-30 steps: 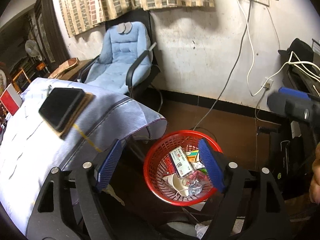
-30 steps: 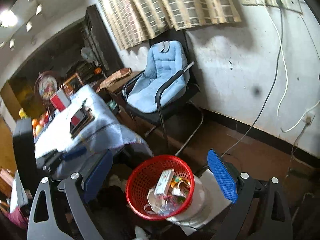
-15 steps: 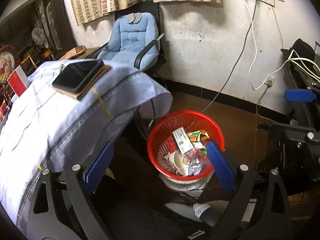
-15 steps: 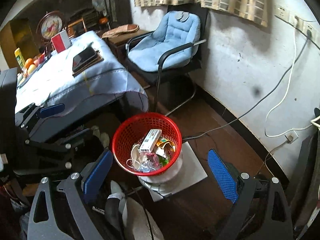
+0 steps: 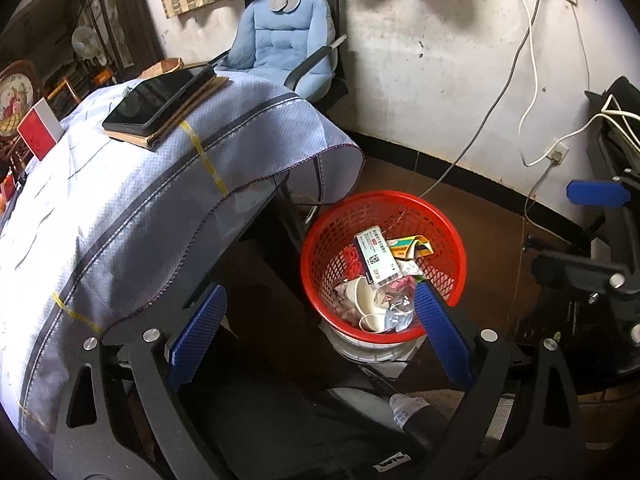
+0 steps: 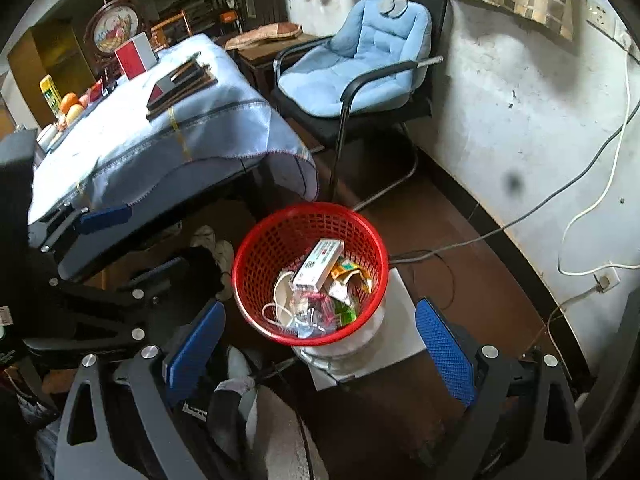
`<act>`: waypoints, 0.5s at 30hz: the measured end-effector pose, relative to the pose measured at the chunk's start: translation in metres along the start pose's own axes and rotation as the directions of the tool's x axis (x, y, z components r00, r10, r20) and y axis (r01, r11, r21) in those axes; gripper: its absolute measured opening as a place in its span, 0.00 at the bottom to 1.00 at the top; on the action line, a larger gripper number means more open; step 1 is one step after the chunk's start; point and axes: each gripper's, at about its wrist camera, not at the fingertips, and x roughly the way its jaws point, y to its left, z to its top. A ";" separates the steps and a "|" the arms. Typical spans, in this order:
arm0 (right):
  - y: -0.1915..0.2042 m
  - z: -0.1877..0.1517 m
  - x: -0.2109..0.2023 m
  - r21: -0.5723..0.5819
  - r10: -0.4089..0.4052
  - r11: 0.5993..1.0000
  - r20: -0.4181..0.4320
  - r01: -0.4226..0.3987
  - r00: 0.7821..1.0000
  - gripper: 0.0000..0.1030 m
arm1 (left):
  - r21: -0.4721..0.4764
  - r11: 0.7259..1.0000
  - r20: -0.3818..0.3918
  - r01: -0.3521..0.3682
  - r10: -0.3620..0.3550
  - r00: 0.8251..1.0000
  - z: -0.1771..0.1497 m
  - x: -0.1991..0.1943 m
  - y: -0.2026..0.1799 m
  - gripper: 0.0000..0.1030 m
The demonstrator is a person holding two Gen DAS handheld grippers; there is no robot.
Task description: Collect trash
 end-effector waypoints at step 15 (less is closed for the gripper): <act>-0.012 -0.001 0.010 0.018 0.029 0.999 -0.013 -0.029 1.000 0.91 | 0.008 0.999 0.015 -0.034 0.034 0.999 -0.001 0.000 -0.005 0.89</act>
